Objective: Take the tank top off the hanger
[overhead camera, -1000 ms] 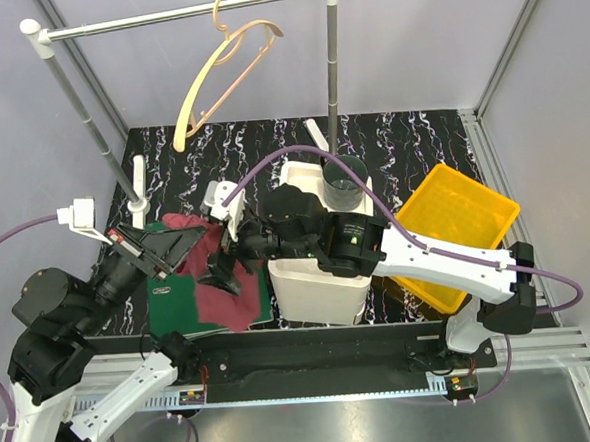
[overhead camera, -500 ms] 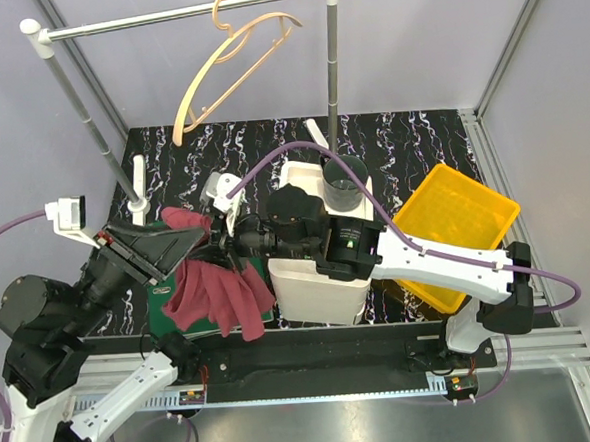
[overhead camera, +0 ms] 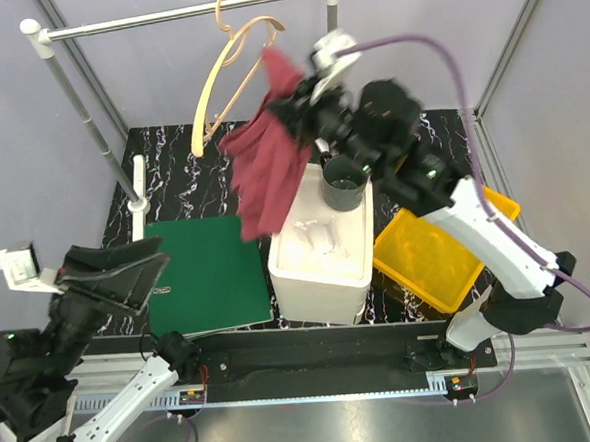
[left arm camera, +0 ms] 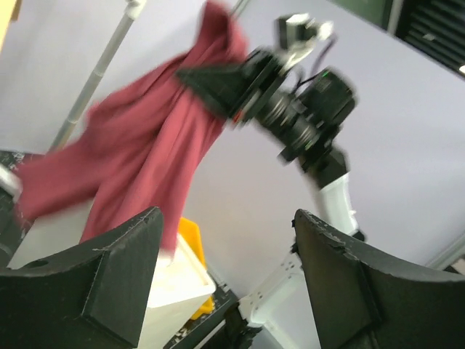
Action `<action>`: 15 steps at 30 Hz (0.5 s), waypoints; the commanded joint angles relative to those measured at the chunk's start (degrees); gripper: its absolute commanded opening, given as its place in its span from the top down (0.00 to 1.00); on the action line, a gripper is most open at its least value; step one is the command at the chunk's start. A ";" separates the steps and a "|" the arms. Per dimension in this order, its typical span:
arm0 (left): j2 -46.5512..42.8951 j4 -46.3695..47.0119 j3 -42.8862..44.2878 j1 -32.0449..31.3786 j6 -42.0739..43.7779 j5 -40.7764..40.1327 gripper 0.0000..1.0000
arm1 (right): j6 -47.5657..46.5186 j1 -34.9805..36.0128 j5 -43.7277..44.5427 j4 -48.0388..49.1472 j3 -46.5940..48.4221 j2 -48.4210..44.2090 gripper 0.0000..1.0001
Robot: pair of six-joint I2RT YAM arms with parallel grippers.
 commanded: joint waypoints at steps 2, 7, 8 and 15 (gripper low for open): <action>0.14 -0.43 -5.86 0.04 2.48 -1.34 0.23 | -3.40 -8.05 12.82 -3.14 11.02 -4.05 1.00; -0.91 -0.43 -10.60 0.04 2.84 -1.34 0.23 | -9.65 -11.30 22.34 -4.38 13.14 -7.47 1.00; -1.17 -0.43 -11.31 0.12 2.84 -1.34 0.23 | -11.39 -12.35 24.71 -4.38 12.96 -8.26 1.00; -2.93 -1.13 -15.97 0.03 2.22 -1.34 0.22 | -17.13 -15.52 37.72 -4.21 2.29 -15.63 1.00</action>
